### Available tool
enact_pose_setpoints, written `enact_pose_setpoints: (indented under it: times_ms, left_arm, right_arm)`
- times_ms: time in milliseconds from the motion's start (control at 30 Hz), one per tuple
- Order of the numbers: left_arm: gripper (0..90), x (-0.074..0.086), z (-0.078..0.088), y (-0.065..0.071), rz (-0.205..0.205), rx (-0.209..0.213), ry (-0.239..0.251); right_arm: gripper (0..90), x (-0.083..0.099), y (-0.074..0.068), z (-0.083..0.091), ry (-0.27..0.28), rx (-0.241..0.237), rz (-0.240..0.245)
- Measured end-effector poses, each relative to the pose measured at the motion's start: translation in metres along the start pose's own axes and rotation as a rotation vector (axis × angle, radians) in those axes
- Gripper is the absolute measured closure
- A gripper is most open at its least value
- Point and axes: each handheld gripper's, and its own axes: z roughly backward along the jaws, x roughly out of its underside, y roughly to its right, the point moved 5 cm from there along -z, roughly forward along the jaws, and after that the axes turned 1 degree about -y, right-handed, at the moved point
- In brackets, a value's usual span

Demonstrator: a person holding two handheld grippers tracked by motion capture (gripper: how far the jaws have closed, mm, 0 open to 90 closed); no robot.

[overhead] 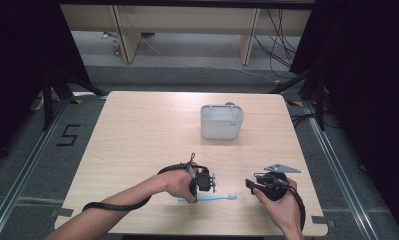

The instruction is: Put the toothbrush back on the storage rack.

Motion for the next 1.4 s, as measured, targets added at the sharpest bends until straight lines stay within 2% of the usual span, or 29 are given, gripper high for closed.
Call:
enact_pose_setpoints:
  times_ms: [200,267,367,400,433,467,533,667,767,1167,1333,1367,1400]
  left_arm:
    - [76.9,-0.001,0.000,0.003,-0.010,-0.008,-0.009]
    - [77.6,0.000,0.001,0.004,-0.016,-0.004,-0.030]
    - [77.9,-0.001,0.000,0.004,-0.014,-0.006,-0.031]
    - [78.0,-0.001,0.000,0.004,-0.015,-0.007,-0.031]
    - [78.1,-0.001,0.000,0.004,-0.016,-0.006,-0.030]
    - [78.2,0.000,0.001,0.004,-0.018,-0.002,-0.031]
    - [78.3,0.000,0.001,0.004,-0.016,0.001,-0.030]
    - [78.4,0.001,0.000,0.004,-0.020,-0.004,-0.010]
    - [78.4,0.002,0.000,0.004,-0.021,-0.008,-0.004]
    - [78.5,0.004,0.006,0.003,-0.026,-0.022,0.020]
    - [78.5,0.005,0.007,0.002,-0.026,-0.024,0.026]
    - [78.5,0.005,0.009,0.002,-0.023,-0.027,0.035]
    - [78.5,0.005,0.010,0.002,-0.022,-0.030,0.041]
  right_arm:
    - [52.0,0.000,0.000,0.000,-0.002,-0.004,-0.004]
    - [52.0,0.000,0.000,0.000,0.009,-0.008,-0.003]
    - [52.1,-0.001,0.000,0.000,0.020,-0.021,-0.007]
    - [52.0,-0.001,0.004,0.001,0.016,-0.001,0.035]
    - [52.0,-0.001,0.004,0.001,0.013,-0.002,0.036]
    - [52.0,0.000,0.002,0.000,0.006,-0.002,-0.003]
    - [52.0,0.000,0.001,-0.001,0.019,-0.021,-0.009]
    - [52.0,0.001,0.000,0.000,-0.006,-0.002,-0.023]
    - [52.0,0.001,0.002,-0.001,0.002,-0.002,-0.008]
    - [52.0,0.000,0.001,-0.001,0.021,-0.019,-0.011]
    - [52.0,0.001,0.002,-0.001,0.004,-0.003,-0.011]
    - [52.0,0.001,0.004,-0.001,0.008,0.005,0.009]
    - [52.0,0.001,0.004,-0.001,0.008,0.005,0.009]
